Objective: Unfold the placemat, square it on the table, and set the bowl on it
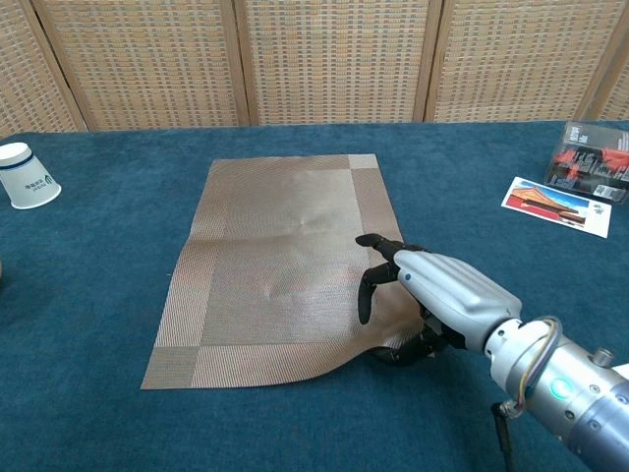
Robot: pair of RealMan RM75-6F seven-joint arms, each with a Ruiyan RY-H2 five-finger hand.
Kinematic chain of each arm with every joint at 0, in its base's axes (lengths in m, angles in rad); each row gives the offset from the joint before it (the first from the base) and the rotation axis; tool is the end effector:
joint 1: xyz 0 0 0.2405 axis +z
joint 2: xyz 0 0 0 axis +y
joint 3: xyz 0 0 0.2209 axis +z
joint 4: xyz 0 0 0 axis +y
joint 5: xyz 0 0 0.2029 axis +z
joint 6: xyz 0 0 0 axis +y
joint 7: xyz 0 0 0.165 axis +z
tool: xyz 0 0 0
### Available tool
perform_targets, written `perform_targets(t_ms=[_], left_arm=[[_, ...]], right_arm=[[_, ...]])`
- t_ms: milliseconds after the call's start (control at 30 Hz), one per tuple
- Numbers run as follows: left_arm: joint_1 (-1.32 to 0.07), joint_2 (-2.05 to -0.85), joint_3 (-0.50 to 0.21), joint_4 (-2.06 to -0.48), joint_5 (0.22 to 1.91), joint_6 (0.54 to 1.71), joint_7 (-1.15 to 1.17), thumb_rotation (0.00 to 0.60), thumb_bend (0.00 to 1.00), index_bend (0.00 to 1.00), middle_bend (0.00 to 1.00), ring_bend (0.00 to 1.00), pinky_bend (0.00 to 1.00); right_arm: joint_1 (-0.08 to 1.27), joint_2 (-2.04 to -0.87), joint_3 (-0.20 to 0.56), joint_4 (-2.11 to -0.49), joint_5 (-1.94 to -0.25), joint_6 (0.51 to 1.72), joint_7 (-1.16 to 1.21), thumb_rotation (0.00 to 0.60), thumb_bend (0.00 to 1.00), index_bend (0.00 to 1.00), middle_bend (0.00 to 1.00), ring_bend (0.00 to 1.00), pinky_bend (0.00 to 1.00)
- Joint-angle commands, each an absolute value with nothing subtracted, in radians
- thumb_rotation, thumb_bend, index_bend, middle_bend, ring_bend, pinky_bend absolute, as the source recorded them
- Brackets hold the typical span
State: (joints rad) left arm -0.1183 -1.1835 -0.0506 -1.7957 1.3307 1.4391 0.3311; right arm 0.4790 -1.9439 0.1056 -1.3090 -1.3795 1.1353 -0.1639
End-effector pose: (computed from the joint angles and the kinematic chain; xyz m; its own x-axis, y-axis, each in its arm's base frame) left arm -0.2541 0.2016 0.1163 0.4518 0.0956 0.8870 0.8841 0.0848 -0.4595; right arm -0.1065 -0.2503 -0.0983 0.1304 -0.3248 0.9368 -0.9499 -0.3117 0.0241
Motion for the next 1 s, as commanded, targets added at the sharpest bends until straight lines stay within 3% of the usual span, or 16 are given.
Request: perform_targets(t_ms=[33, 133, 767, 1000], left_arm=[[-0.119, -1.185, -0.05, -1.795, 1.332, 1.439, 0.332, 0.6, 0.25, 0.06, 0.0, 0.0, 0.0], [-0.119, -1.186, -0.05, -1.796, 1.333, 1.439, 0.334, 0.6, 0.25, 0.06, 0.0, 0.0, 0.0], [-0.118, -1.191, -0.045, -1.798, 1.343, 1.442, 0.347, 0.6, 0.25, 0.06, 0.0, 0.0, 0.0], [-0.118, -1.197, -0.044, -1.793, 1.343, 1.441, 0.356, 0.6, 0.25, 0.06, 0.0, 0.0, 0.0]], right_arm=[[0.477, -1.94, 0.106, -1.316, -1.377, 1.136, -0.167, 0.6, 0.55, 0.55, 0.0, 0.0, 0.0], [0.475, -1.934, 0.106, -1.327, -1.376, 1.138, -0.173, 0.6, 0.59, 0.57, 0.0, 0.0, 0.0], [0.451, -1.876, 0.1, -1.385, -1.362, 1.152, -0.192, 0.6, 0.62, 0.63, 0.0, 0.0, 0.0], [0.417, -1.776, 0.102, -1.457, -1.372, 1.206, -0.198, 0.6, 0.61, 0.63, 0.0, 0.0, 0.0]])
